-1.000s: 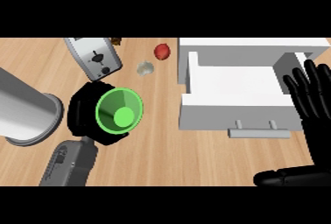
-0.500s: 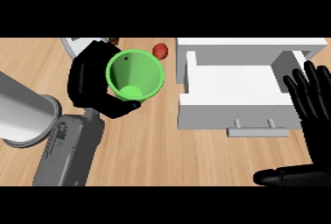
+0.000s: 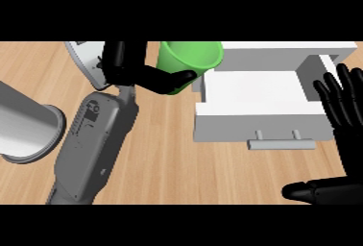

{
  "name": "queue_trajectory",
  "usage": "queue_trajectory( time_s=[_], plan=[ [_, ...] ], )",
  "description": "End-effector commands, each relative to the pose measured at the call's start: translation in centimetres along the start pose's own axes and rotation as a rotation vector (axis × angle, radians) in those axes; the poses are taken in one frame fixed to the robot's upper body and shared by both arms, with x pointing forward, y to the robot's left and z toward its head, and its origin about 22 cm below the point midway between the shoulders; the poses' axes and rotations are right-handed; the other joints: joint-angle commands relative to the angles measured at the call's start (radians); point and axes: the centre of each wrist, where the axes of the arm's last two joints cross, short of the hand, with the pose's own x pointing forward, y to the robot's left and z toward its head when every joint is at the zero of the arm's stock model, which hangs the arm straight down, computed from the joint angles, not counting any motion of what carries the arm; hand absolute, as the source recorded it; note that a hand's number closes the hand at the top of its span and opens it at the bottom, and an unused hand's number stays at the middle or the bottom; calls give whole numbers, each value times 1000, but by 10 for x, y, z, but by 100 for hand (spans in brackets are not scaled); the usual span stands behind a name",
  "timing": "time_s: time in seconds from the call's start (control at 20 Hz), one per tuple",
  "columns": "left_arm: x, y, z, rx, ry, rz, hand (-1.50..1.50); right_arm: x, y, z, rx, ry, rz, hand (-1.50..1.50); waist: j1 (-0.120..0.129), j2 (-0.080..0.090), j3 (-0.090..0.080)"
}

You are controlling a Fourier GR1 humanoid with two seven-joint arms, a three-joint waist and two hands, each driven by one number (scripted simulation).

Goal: Pick up the cup, place it into the drawer and close the drawer

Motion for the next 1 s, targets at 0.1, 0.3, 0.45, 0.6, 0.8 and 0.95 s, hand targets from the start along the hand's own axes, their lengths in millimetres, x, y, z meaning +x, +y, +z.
queue_trajectory(
  time_s=[0.1,0.3,0.45,0.6,0.8,0.95],
  plan=[
    [3,-26,-28,-25,43,-25,150,7,3,-4,14,3,13,-150,0,0,0],
    [11,-40,-47,-32,93,-53,150,0,5,1,0,1,8,-150,-2,0,0],
    [-15,-42,-41,-29,106,-88,150,2,-5,6,19,-6,7,-150,-6,1,0],
    [-12,-55,-45,-15,132,-72,150,-1,-5,10,22,-5,8,-150,-7,0,0],
    [-31,-65,-52,-23,145,-110,150,-20,-2,-5,0,-25,1,-150,-17,5,0],
    [-50,-67,-45,-2,148,-128,150,0,7,-18,29,-8,-4,-150,-39,10,0]
  ],
)
